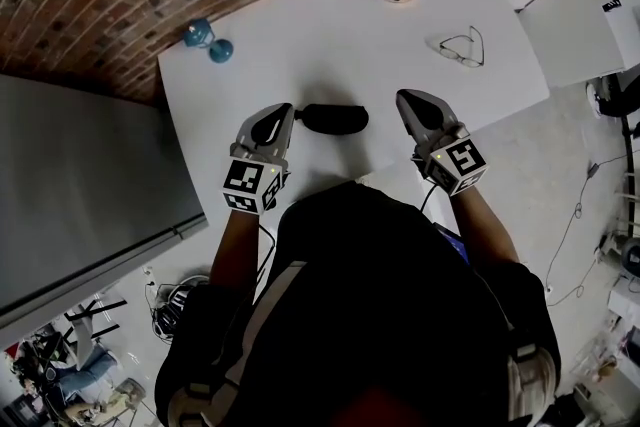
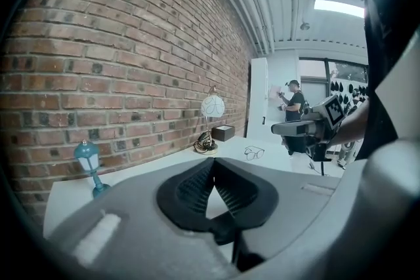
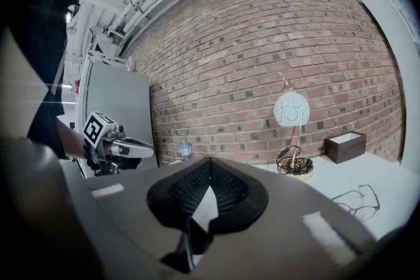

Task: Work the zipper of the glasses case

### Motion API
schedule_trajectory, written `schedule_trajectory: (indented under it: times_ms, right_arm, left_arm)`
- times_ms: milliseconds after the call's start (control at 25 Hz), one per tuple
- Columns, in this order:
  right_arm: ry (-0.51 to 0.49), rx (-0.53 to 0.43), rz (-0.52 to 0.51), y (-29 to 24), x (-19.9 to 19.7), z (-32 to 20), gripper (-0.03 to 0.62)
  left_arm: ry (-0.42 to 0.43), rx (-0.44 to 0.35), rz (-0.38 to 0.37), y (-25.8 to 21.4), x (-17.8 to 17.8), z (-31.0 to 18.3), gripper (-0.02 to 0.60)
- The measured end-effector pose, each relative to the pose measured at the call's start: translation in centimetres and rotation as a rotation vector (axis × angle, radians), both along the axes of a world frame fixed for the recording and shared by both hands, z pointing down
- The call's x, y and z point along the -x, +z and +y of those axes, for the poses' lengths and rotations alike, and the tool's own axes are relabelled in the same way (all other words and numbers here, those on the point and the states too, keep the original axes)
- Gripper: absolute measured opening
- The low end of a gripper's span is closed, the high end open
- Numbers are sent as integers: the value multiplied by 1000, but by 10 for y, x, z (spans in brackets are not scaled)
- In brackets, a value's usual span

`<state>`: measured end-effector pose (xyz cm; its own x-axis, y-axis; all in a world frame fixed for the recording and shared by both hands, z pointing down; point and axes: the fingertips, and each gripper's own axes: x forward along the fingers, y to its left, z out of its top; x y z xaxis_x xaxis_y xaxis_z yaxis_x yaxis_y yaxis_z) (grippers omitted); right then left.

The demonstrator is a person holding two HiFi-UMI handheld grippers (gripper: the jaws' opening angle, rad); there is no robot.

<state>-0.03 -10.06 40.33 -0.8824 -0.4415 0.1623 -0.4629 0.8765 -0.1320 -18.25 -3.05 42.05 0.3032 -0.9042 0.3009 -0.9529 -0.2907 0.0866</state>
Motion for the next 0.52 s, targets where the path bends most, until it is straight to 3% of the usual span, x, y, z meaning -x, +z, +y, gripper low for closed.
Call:
schedule_trajectory:
  times_ms: [520]
  right_arm:
    - [4, 23, 4, 6, -6, -3, 3]
  left_arm:
    - [43, 11, -10, 3, -15, -11, 8]
